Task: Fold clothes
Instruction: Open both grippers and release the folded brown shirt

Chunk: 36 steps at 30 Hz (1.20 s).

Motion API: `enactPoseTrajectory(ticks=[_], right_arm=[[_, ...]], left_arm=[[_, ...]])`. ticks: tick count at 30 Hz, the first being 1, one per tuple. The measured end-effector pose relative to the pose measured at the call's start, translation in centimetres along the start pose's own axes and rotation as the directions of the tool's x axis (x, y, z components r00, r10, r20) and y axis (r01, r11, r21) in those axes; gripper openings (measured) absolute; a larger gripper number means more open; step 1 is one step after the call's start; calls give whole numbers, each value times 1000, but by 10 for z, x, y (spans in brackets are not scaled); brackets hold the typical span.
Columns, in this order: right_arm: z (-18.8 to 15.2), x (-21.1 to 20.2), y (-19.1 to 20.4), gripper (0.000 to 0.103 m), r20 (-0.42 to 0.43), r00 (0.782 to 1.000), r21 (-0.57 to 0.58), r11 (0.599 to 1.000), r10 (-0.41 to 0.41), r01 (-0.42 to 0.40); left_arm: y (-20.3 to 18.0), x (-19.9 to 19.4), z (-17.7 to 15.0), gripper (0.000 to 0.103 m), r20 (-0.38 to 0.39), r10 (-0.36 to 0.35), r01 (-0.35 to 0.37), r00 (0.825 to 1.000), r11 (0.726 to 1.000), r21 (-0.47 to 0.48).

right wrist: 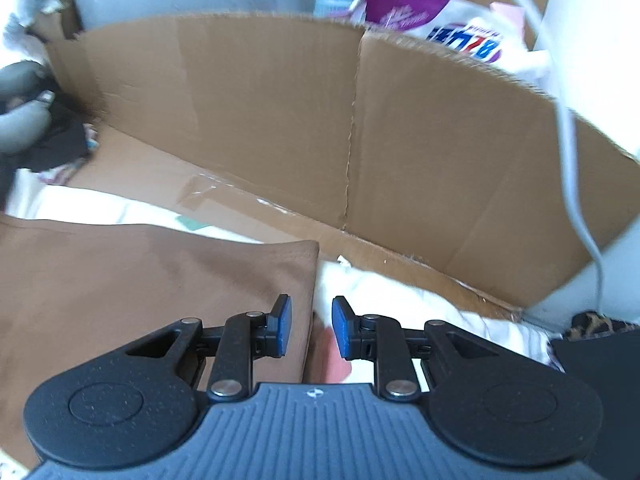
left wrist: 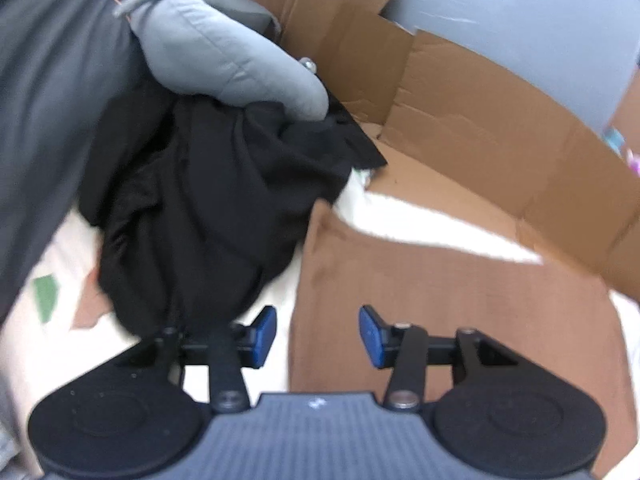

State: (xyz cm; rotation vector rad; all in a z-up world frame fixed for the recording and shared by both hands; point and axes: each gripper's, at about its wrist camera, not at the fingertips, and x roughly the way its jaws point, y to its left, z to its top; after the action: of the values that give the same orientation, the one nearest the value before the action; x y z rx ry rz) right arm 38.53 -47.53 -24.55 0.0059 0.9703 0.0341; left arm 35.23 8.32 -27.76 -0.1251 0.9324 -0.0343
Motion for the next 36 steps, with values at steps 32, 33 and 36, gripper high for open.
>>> enactPoseTrajectory(ticks=[32, 33, 36], right_arm=[[-223, -71, -1, 32, -14, 996, 124, 989, 83, -81], [-226, -68, -2, 32, -18, 996, 129, 988, 90, -87], [-227, -60, -1, 32, -21, 995, 131, 987, 101, -98]], left_arm=[[18, -62, -152, 45, -16, -16, 14, 1000, 996, -87], [19, -60, -154, 45, -21, -21, 19, 1000, 996, -88], [22, -58, -158, 44, -30, -42, 40, 999, 996, -76]])
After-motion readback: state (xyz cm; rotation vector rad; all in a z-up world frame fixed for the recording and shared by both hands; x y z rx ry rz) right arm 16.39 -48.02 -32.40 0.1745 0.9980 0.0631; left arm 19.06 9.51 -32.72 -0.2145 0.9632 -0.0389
